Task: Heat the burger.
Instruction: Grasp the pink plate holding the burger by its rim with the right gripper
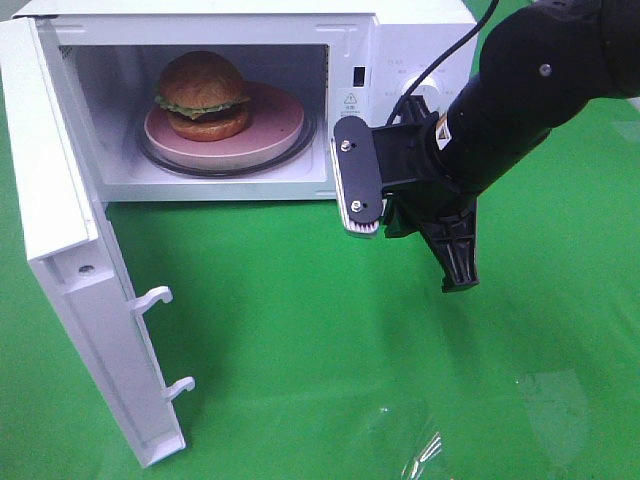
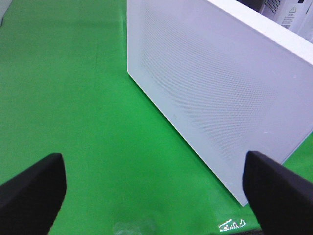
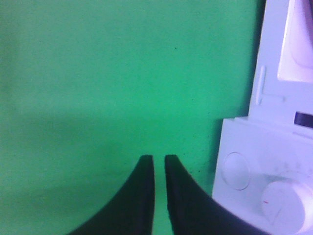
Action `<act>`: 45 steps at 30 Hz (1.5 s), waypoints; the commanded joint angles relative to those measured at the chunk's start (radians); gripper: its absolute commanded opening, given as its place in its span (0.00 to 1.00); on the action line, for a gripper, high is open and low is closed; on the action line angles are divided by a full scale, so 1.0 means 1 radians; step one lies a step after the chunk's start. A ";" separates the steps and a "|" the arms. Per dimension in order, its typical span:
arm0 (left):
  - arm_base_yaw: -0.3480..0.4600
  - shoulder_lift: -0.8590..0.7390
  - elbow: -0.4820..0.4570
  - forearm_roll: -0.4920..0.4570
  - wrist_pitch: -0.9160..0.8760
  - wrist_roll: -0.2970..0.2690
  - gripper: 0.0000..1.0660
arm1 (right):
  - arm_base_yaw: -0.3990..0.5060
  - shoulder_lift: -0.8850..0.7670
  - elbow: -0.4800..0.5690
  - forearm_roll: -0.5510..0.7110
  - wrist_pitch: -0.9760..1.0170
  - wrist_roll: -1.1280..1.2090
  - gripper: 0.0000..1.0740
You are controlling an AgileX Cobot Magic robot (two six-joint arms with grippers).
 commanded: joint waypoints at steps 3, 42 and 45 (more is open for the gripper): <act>0.002 -0.016 0.003 -0.005 -0.008 -0.004 0.84 | 0.000 -0.010 -0.007 -0.003 -0.046 -0.067 0.20; 0.002 -0.016 0.003 -0.005 -0.008 -0.004 0.84 | 0.081 0.207 -0.234 -0.166 -0.170 0.113 0.81; 0.002 -0.016 0.003 -0.005 -0.008 -0.004 0.84 | 0.081 0.243 -0.283 -0.180 -0.167 0.114 0.81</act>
